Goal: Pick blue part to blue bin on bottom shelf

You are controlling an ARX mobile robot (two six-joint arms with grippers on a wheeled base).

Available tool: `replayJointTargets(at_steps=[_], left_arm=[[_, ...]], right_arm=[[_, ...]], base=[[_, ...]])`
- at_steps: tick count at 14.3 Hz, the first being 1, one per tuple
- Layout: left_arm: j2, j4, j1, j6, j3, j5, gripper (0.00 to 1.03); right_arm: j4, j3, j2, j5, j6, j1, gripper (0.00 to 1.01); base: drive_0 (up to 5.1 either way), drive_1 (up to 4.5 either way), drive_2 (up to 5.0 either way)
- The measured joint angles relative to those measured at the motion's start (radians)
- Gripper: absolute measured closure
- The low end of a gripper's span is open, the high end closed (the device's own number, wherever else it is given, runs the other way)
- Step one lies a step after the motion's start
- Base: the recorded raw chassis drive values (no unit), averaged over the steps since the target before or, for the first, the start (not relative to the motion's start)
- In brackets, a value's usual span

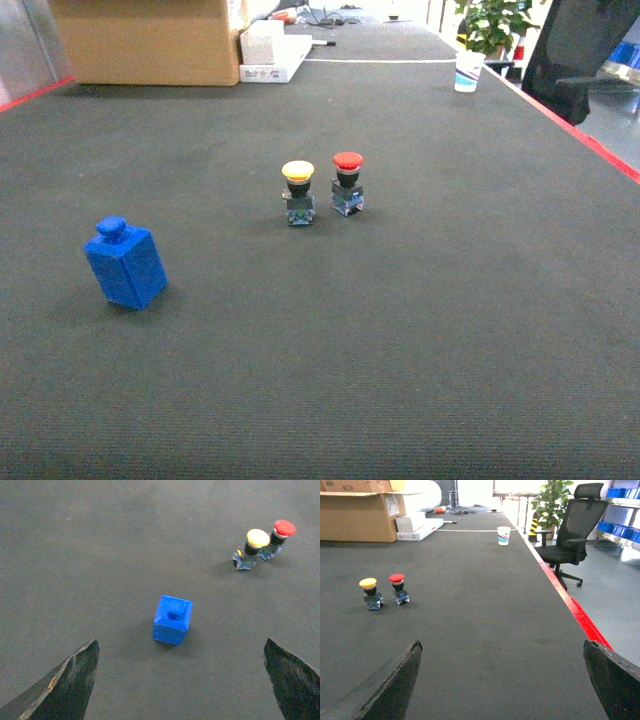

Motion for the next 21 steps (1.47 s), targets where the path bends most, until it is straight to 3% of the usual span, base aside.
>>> replayJointTargets(at_steps=[1, 3, 4, 7, 10, 15, 21], left_arm=[[0.064, -0.069, -0.016, 0.016, 0.082, 0.022, 0.05], [0.254, -0.238, -0.031, 0.134, 0.311, 0.096, 0.05], [0.326, -0.309, -0.018, 0.179, 0.389, 0.105, 0.05], [0.474, -0.442, -0.002, 0.266, 0.524, 0.124, 0.05], [0.581, -0.496, -0.014, 0.319, 0.581, 0.157, 0.05], [0.740, -0.491, -0.006, 0.391, 0.666, 0.116, 0.05], [0.864, -0.495, -0.021, 0.406, 0.726, 0.099, 0.05]], right_arm=[[0.000, 0.000, 0.000, 0.000, 0.000, 0.000, 0.03], [0.000, 0.000, 0.000, 0.000, 0.000, 0.000, 0.03], [0.000, 0.000, 0.000, 0.000, 0.000, 0.000, 0.03], [0.000, 0.000, 0.000, 0.000, 0.000, 0.000, 0.03], [-0.001, 0.000, 0.000, 0.000, 0.000, 0.000, 0.03], [0.000, 0.000, 0.000, 0.000, 0.000, 0.000, 0.03], [0.000, 0.000, 0.000, 0.000, 0.000, 0.000, 0.03]], base=[[0.0, 0.00, 0.0], [0.0, 0.00, 0.0], [0.0, 0.00, 0.0], [0.0, 0.00, 0.0], [0.0, 0.00, 0.0], [0.0, 0.00, 0.0], [0.0, 0.00, 0.0]])
